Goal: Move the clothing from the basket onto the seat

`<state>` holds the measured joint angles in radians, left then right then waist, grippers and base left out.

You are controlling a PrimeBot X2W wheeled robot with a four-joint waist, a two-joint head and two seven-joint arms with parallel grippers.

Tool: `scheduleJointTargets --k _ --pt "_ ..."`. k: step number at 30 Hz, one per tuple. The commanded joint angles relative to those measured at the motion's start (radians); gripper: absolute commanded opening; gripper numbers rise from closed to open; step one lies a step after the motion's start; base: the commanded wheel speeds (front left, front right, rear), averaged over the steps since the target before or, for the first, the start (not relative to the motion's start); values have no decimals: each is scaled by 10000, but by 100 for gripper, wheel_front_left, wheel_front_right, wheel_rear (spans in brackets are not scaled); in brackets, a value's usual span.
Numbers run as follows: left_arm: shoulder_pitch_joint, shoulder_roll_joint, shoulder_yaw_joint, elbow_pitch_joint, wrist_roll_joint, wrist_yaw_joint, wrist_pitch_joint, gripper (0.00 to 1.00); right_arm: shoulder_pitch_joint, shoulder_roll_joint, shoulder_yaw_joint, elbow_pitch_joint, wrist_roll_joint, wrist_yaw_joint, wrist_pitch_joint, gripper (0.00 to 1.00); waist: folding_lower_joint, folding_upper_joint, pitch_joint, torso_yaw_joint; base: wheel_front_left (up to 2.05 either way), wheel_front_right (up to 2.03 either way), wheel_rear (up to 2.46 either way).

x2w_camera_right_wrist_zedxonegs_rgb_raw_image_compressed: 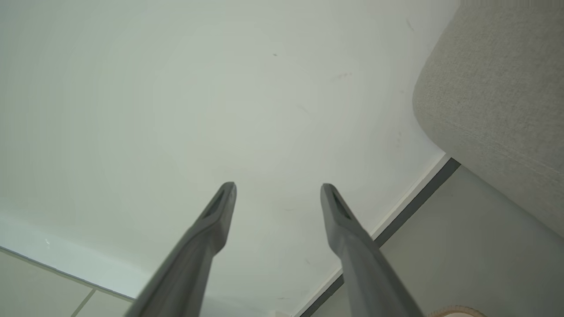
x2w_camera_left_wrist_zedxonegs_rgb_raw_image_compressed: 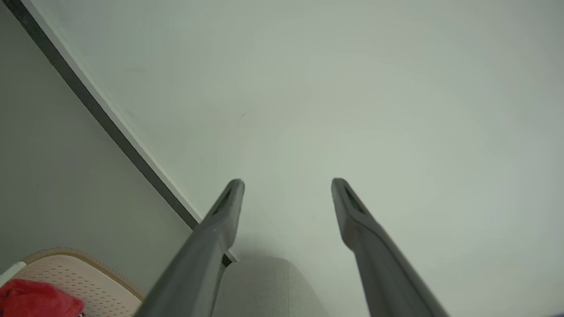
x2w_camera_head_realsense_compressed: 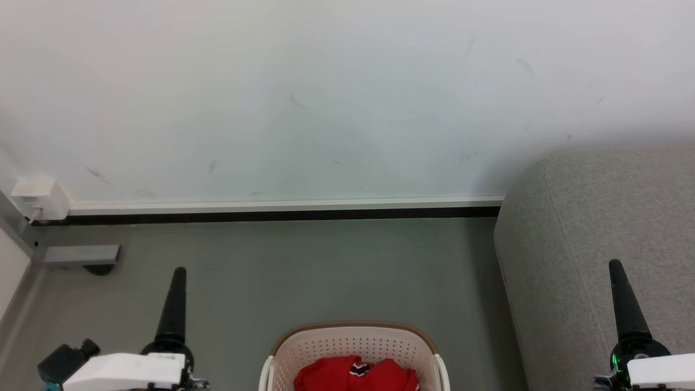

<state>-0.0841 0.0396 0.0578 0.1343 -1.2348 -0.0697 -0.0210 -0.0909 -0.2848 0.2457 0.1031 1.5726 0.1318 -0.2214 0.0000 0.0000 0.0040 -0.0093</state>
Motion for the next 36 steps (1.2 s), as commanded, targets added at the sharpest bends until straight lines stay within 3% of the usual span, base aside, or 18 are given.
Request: scheduleJointTargets --k 1,13,23,36 --pt "-258 64 -84 -241 574 -7 -117 100 -166 -62 -145 -180 -452 -5 -55 100 0 0 0 -3 0 0 0" --pt "-167 79 -421 -397 2644 453 -540 100 -48 2 -184 -123 -3250 -7 -119 100 0 0 -28 -36 0 0 0" --pt "-41 170 -775 -231 5408 688 -864 100 -58 104 -346 302 -5054 -9 -175 100 0 0 -85 -111 0 0 0" --pt "136 335 -1029 22 7304 1137 -1235 100 -23 331 -584 1135 -7475 -11 -236 100 0 0 -249 -202 0 0 0"
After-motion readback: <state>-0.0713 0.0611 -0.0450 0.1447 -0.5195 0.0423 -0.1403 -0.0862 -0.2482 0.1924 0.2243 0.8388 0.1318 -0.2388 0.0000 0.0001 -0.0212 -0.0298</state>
